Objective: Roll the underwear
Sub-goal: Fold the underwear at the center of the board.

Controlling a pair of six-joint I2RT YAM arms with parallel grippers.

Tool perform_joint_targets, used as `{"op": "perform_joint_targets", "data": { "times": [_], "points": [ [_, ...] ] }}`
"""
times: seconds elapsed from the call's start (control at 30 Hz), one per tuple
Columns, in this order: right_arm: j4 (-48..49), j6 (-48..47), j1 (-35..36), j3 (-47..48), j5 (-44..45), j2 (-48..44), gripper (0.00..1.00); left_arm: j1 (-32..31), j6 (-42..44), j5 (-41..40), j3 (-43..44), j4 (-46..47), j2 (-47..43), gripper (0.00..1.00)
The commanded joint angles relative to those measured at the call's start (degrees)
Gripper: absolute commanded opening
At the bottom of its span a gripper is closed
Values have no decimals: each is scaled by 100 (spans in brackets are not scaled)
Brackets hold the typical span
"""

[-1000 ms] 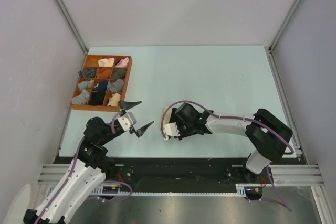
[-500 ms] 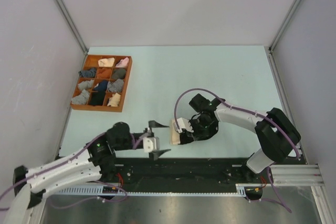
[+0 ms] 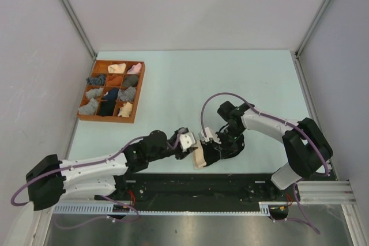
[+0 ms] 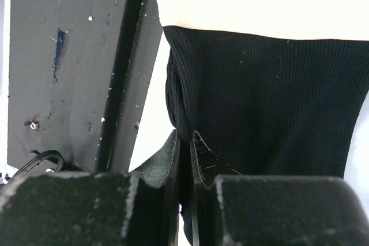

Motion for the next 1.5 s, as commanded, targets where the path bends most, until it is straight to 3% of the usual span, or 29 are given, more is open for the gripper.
{"op": "perform_joint_targets", "data": {
  "times": [0.0, 0.07, 0.1, 0.2, 0.4, 0.6, 0.7, 1.1, 1.23, 1.3, 1.47],
  "points": [
    [-166, -216, -50, 170, -308, -138, 10, 187, -1501, 292, -136, 1521, 224, 47],
    [-131, -207, -50, 170, -308, -121, 10, 196, -1975, 477, -66, 1663, 496, 38],
    [-122, -198, -41, 170, -308, -121, 10, 196, -2100, 547, -22, 1803, 845, 27],
    [-96, -172, -59, 170, -316, -94, 10, 196, -2496, 741, 93, 2049, 1479, 14],
    [-122, -154, -208, 170, -352, -199, 10, 275, -3058, 365, 154, 1903, 2351, 0],
    [71, 161, -515, 179, -448, -279, 9, 495, -3815, -32, 259, 1052, 2536, 0],
    [247, 407, -603, 249, -457, -235, 9, 504, -3894, 134, 453, 672, 2694, 0],
    [765, 1665, -999, 829, -141, 765, 7, 697, -4640, 91, 208, 696, 2766, 1],
    [783, 1744, -1008, 891, 26, 1083, 8, 838, -4913, -269, -47, 785, 1943, 11],
    [783, 1788, -999, 917, 61, 1197, 8, 864, -4896, -592, -65, 618, 1563, 23],
    [827, 1902, -973, 996, 184, 1364, 8, 873, -4326, -701, -153, 415, 324, 42]
  ]
}}
